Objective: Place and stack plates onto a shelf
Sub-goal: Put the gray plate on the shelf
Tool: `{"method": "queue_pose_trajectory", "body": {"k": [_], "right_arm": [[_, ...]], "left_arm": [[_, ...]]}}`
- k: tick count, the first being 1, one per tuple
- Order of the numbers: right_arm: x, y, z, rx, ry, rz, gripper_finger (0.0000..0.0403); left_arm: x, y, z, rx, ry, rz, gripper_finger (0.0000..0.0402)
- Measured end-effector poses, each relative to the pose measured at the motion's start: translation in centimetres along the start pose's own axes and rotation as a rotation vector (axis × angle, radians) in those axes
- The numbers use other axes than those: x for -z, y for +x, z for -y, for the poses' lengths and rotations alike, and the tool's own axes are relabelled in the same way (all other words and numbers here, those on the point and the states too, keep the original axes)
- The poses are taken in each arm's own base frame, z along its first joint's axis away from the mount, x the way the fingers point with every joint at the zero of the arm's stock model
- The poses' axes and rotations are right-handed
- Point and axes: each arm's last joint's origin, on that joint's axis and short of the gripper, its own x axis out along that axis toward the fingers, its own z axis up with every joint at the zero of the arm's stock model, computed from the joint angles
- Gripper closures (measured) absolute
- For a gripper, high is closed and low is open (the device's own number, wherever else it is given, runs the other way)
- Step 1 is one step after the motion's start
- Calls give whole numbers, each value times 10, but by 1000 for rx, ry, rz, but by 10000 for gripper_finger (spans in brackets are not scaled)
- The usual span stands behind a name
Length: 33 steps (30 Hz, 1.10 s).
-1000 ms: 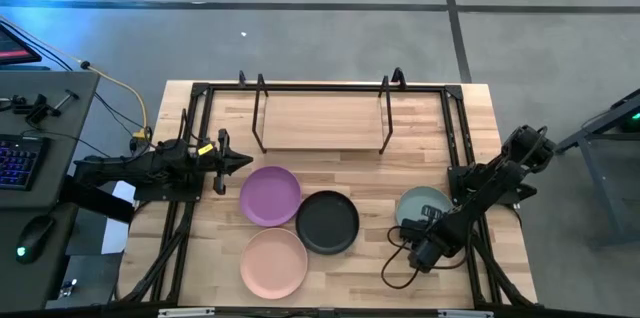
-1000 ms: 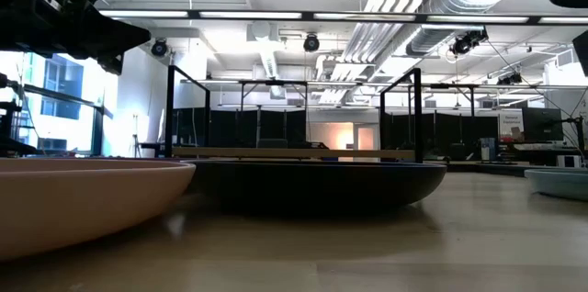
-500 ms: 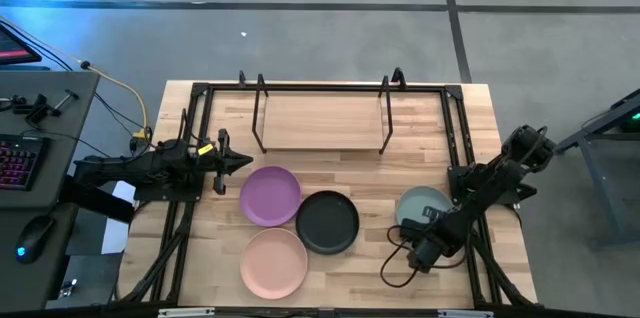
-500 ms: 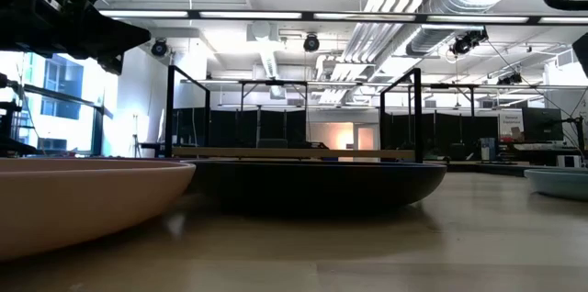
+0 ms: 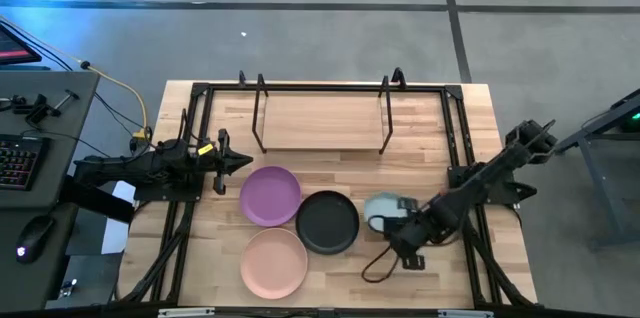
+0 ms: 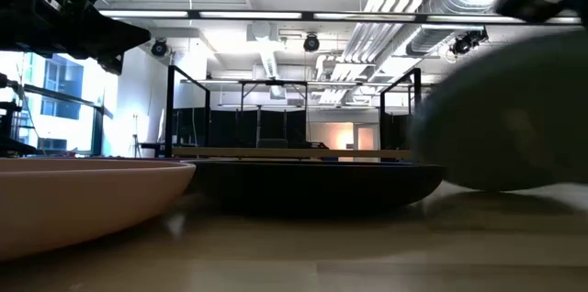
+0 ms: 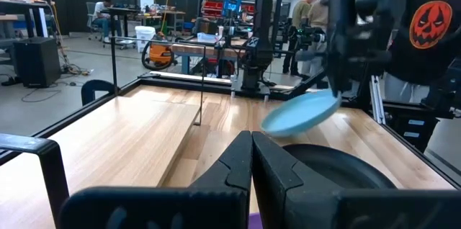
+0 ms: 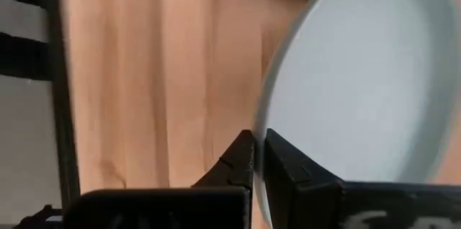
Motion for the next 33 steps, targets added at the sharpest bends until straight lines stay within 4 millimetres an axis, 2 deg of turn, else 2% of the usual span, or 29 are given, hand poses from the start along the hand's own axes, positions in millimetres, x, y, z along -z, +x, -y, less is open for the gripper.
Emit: {"method": "queue_pose_trajectory", "body": {"k": [6, 15, 17, 20, 24, 28, 33], "right_arm": [[-44, -27, 30, 20, -129, 131, 403], [-103, -66, 77, 210, -273, 299, 403], [-116, -69, 90, 247, -306, 305, 403], [-133, -62, 119, 302, -302, 267, 403], [-148, -41, 162, 357, -221, 180, 403], [-149, -13, 204, 439, -132, 53, 403], [-139, 16, 245, 449, 43, -117, 403]], "left_arm": [[0, 0, 0, 0, 0, 0, 401], [0, 0, 0, 0, 0, 0, 401], [0, 0, 0, 0, 0, 0, 401], [0, 0, 0, 0, 0, 0, 401], [0, 0, 0, 0, 0, 0, 401], [0, 0, 0, 0, 0, 0, 402], [0, 0, 0, 1, 0, 0, 401]]}}
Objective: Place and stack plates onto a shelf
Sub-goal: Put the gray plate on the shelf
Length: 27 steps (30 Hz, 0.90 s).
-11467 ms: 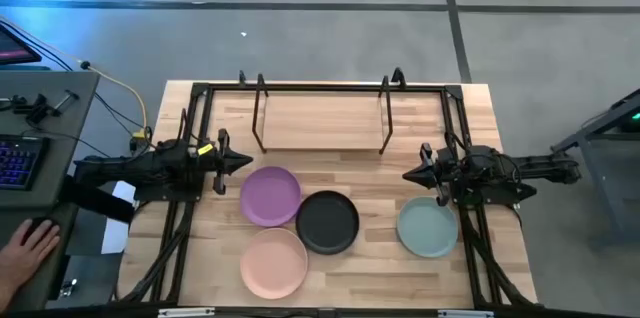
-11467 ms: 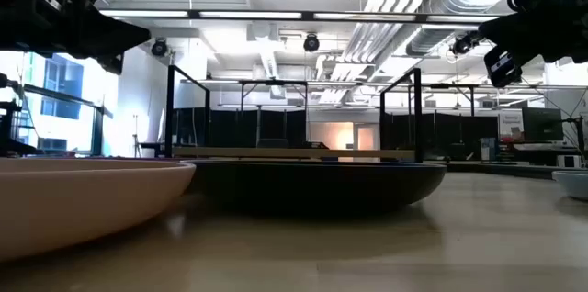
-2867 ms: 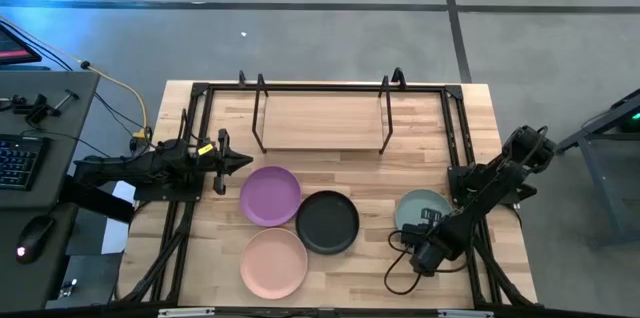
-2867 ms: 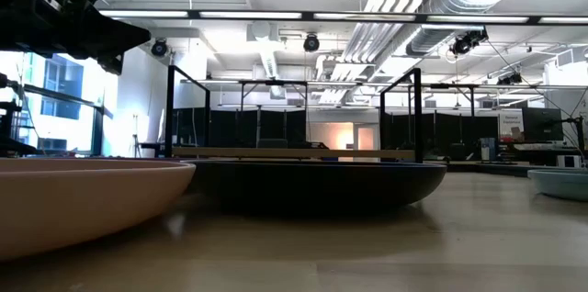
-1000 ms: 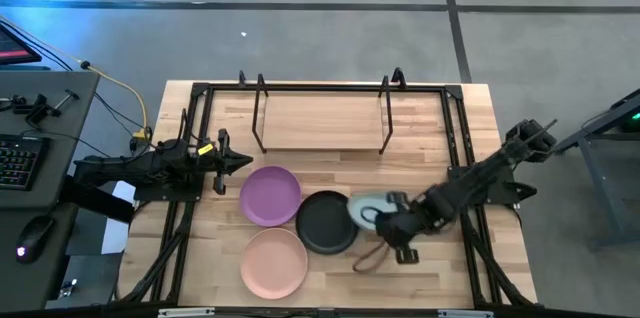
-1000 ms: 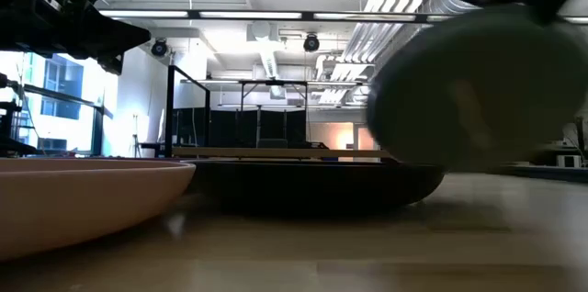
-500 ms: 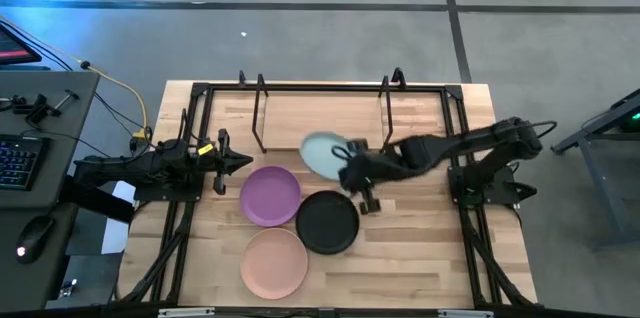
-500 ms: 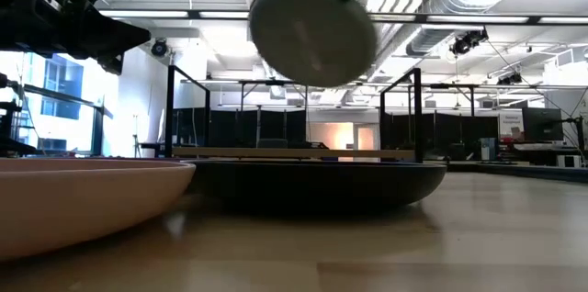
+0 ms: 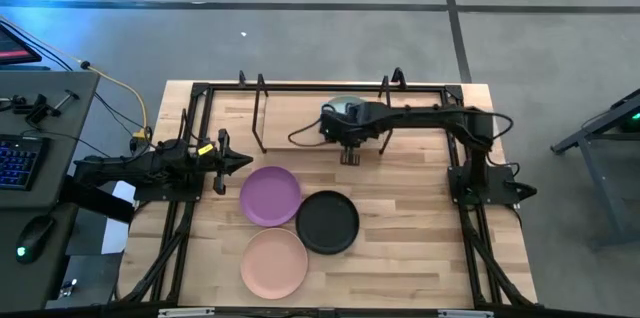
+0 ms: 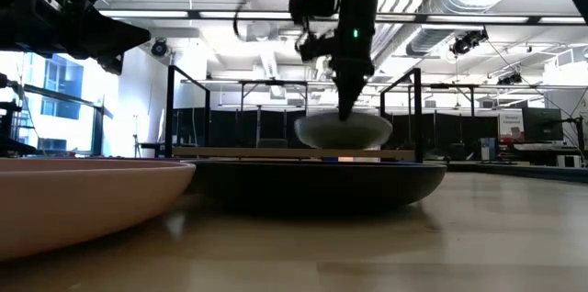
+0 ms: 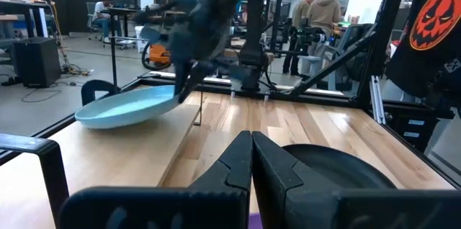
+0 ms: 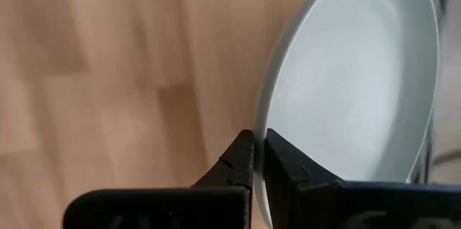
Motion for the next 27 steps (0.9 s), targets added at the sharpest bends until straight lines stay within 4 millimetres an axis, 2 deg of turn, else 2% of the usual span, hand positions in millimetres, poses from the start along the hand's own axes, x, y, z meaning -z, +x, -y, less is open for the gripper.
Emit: {"method": "queue_pose_trajectory", "body": {"k": [6, 15, 27], "right_arm": [[1, 15, 9, -8, 78, -47, 403], [4, 16, 11, -88, 192, -72, 403], [3, 16, 11, -88, 216, -64, 402]], "left_arm": [[0, 0, 0, -1, 0, 0, 402], [0, 0, 0, 0, 0, 0, 401], [0, 0, 0, 0, 0, 0, 401]]}}
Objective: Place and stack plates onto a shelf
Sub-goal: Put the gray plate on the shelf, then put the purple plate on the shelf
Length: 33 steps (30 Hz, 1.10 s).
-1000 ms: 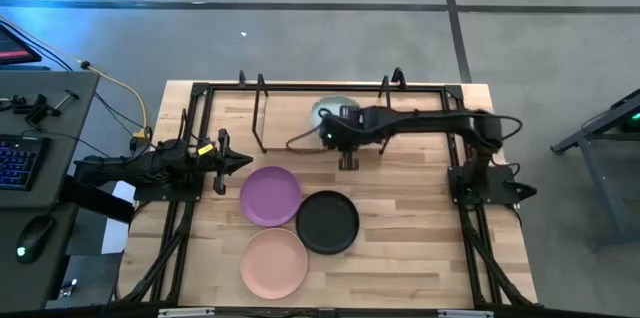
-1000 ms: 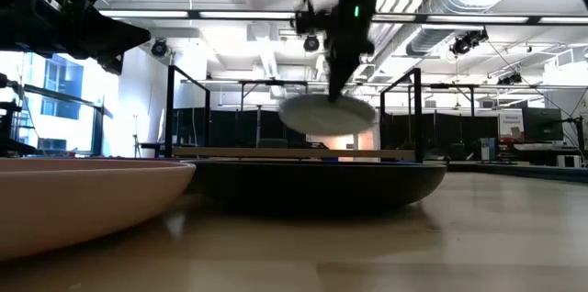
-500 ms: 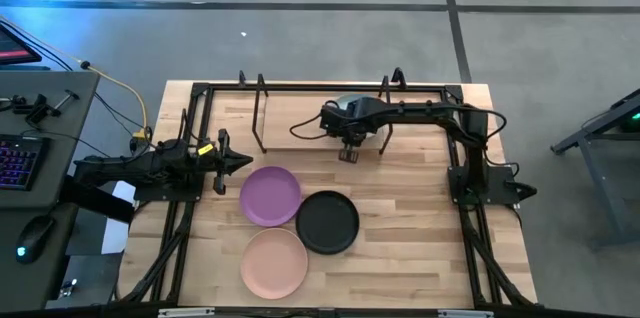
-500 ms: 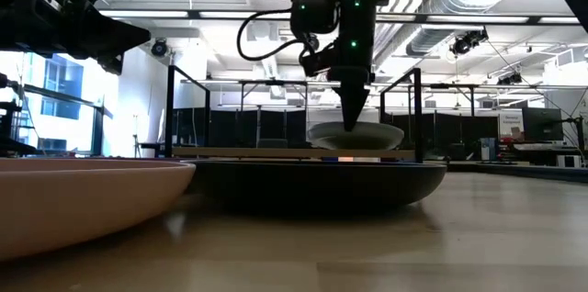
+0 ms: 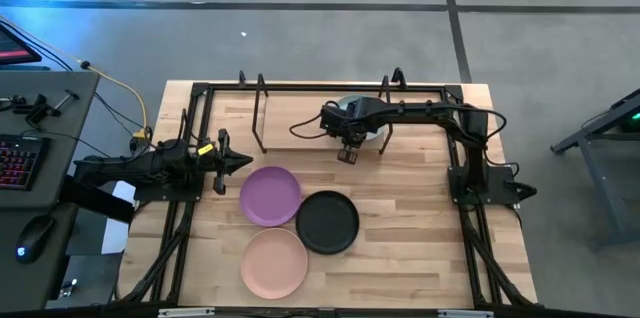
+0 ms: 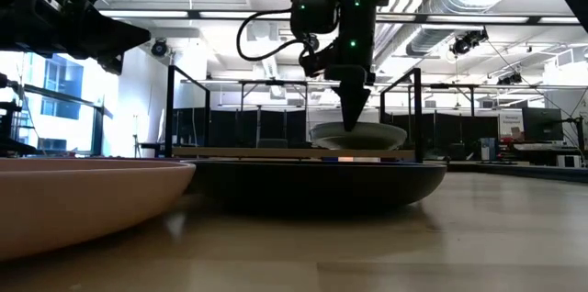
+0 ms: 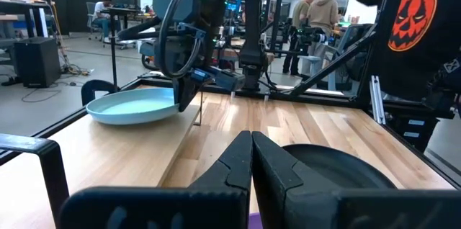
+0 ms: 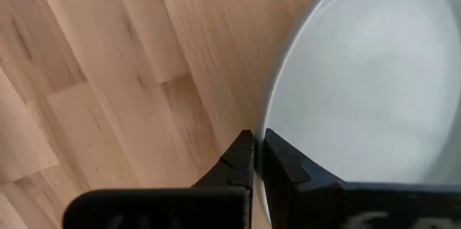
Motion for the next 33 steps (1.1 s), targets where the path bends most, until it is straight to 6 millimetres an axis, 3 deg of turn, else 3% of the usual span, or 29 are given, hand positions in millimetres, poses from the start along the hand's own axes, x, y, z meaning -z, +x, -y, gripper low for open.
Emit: {"method": "queue_pose_trajectory", "body": {"k": [5, 13, 19, 24, 33], "right_arm": [[-2, 0, 0, -5, 8, 25, 374], [-3, -4, 0, -13, 8, 47, 264], [-1, -48, 1, -186, 9, 168, 223], [25, -79, -16, -252, -25, 312, 222], [97, -86, -56, -494, 125, 671, 222]], "left_arm": [[0, 0, 0, 0, 0, -1, 402], [0, 0, 0, 0, 0, 0, 401], [0, 0, 0, -1, 0, 0, 402], [0, 0, 0, 0, 0, 0, 401], [0, 0, 0, -1, 0, 0, 402]]}}
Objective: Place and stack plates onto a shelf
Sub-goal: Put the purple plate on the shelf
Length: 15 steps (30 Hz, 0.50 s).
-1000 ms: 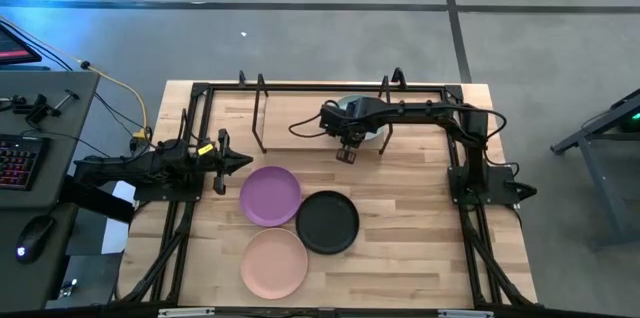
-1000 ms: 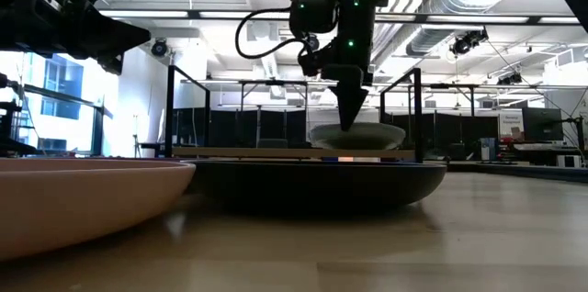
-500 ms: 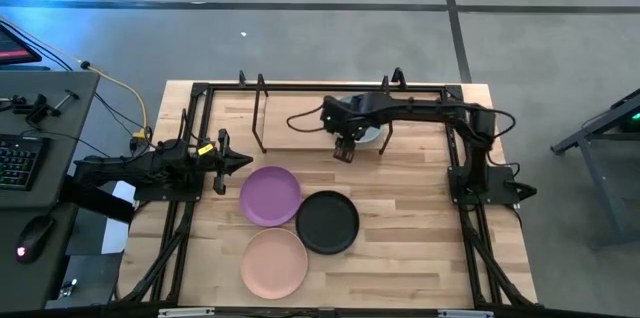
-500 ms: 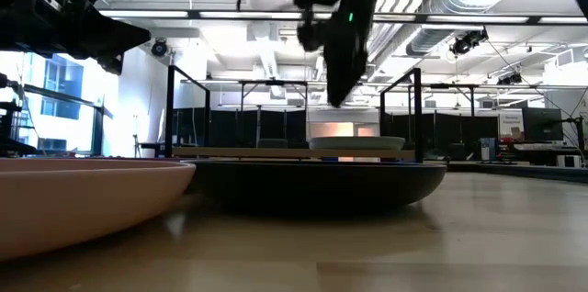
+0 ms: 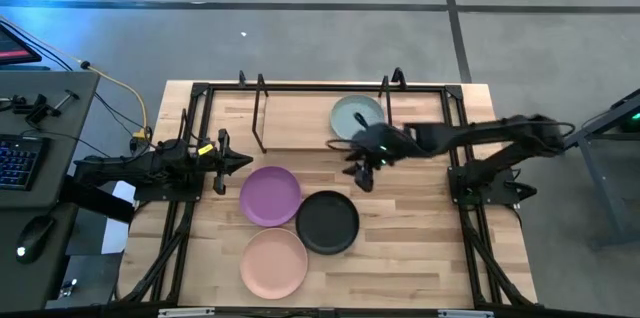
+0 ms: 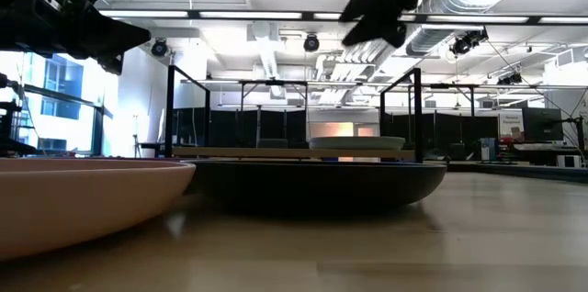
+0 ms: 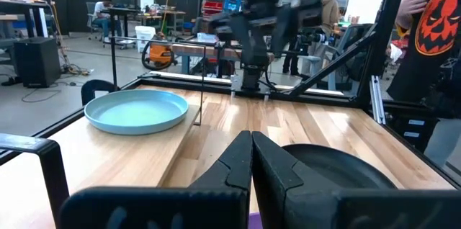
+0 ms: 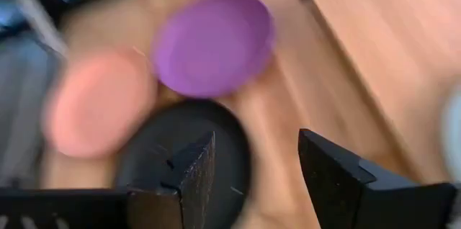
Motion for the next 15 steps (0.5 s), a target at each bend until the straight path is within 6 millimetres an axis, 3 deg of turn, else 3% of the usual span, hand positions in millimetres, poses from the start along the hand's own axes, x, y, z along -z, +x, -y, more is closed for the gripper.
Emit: {"method": "queue_pose_trajectory", "body": {"k": [6, 15], "right_arm": [[19, -19, -9, -82, 29, 246, 222], [22, -22, -8, -75, 21, 313, 222]], "left_arm": [[0, 0, 0, 0, 0, 0, 401], [0, 0, 0, 1, 0, 0, 401]]}}
